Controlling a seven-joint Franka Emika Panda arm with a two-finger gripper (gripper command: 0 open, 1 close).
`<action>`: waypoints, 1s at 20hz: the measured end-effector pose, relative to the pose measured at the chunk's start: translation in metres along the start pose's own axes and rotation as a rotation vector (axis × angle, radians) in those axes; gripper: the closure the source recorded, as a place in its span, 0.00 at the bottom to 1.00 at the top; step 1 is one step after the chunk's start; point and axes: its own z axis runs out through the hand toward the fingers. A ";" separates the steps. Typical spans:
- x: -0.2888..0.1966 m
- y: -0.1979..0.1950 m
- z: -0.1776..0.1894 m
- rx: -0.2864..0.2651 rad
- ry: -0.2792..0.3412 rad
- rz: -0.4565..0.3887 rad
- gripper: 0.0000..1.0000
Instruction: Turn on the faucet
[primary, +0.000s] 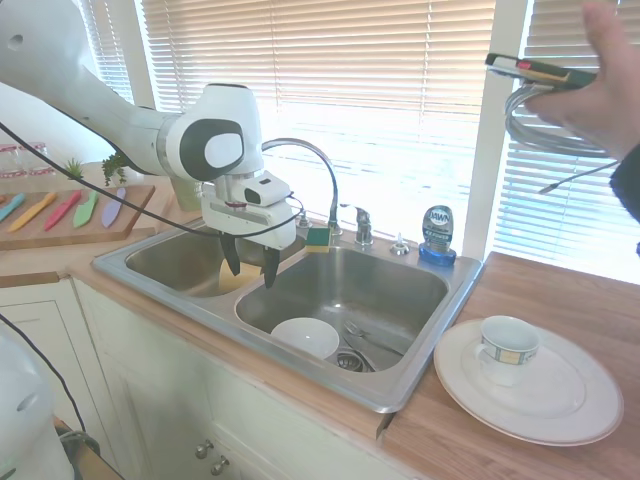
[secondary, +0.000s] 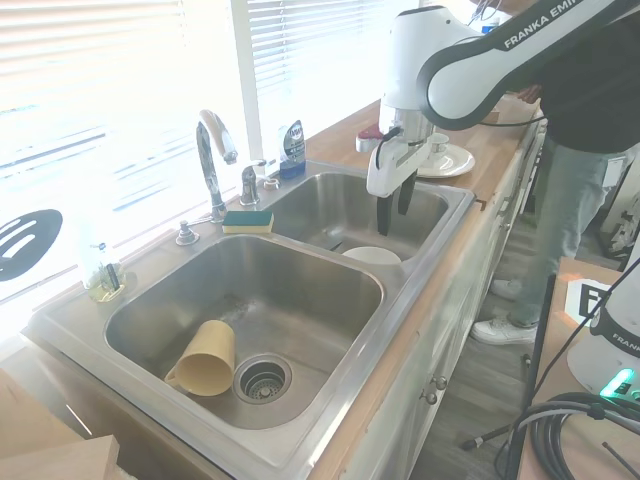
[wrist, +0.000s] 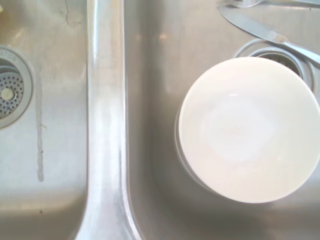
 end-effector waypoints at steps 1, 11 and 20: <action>0.000 0.000 0.000 0.000 0.000 -0.001 0.00; 0.003 -0.001 0.005 -0.002 0.003 -0.007 1.00; 0.002 -0.005 0.003 0.000 0.013 -0.019 1.00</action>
